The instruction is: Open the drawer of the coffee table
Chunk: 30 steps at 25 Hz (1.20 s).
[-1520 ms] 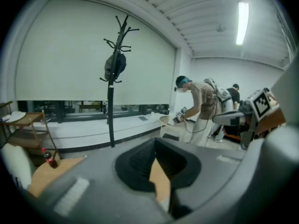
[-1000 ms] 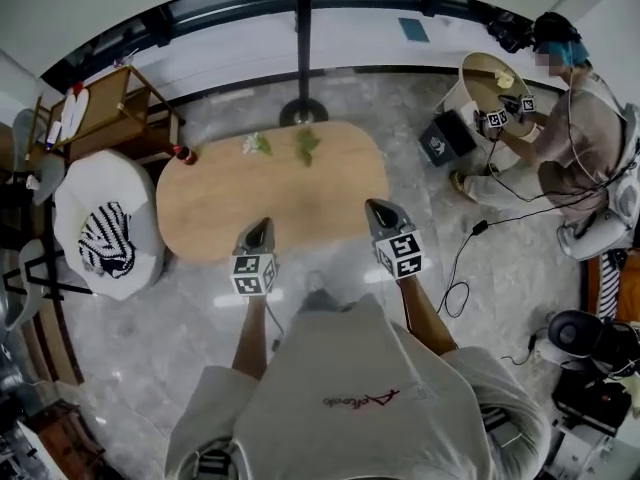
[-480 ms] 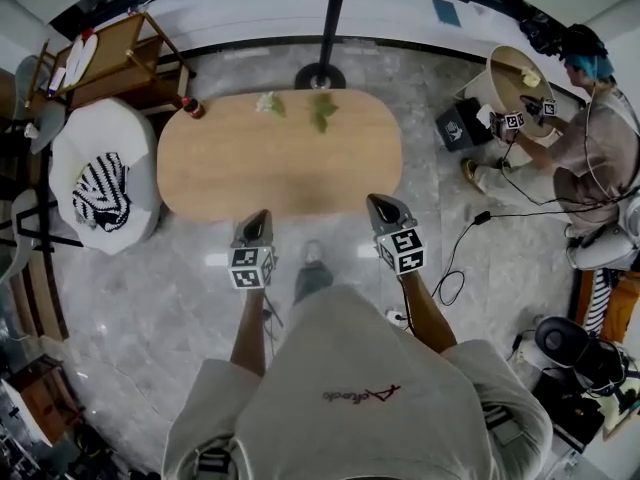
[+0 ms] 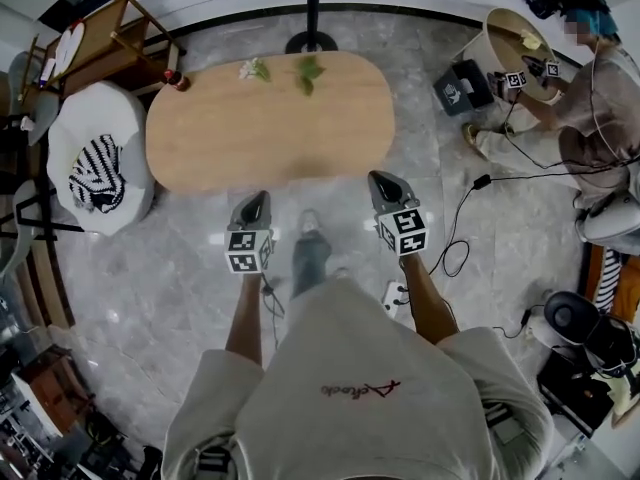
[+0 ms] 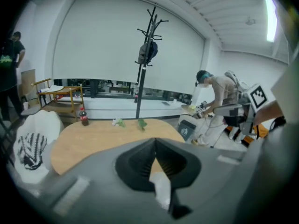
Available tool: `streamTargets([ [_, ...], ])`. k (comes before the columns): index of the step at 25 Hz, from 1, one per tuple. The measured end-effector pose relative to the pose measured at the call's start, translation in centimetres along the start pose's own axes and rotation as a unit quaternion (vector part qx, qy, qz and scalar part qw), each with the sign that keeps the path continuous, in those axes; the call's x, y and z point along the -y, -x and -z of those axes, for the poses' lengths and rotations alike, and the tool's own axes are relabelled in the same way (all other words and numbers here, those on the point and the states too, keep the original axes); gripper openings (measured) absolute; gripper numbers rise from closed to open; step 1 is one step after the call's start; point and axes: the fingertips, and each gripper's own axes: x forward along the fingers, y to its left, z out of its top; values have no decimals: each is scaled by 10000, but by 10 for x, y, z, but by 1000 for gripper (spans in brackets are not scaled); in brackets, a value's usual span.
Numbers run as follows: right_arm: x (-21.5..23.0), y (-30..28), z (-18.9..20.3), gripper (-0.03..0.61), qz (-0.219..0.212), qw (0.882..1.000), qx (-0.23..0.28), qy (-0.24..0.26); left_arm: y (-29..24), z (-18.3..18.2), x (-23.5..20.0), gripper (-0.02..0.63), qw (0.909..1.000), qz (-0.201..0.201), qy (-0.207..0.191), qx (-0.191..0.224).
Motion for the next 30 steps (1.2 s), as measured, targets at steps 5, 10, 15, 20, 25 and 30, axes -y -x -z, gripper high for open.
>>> streamTargets([
  [5,11,27,23,3,14,9999,63,-83,0,18,41,0,9998,98,-128,-78],
  [10,19,36,48,3,86,9998,27,-184,-4,40,56,-1,9996,170,-139,-162],
  [15,29,7,79,3,110,9997,58,-209,-32,68,38,0,9995,162,-174,-189],
  [20,45,-42,136,3,151,9998,68,-107,-75,124,5,-2,9994,124,-225,-225],
  [25,74,-79,208,3,379,9992,49,-125,-123,195,-20,-2,9989,164,-310,-297],
  [30,93,-111,283,3,482,9988,-18,-28,-165,260,-49,-1,9989,144,-389,-230],
])
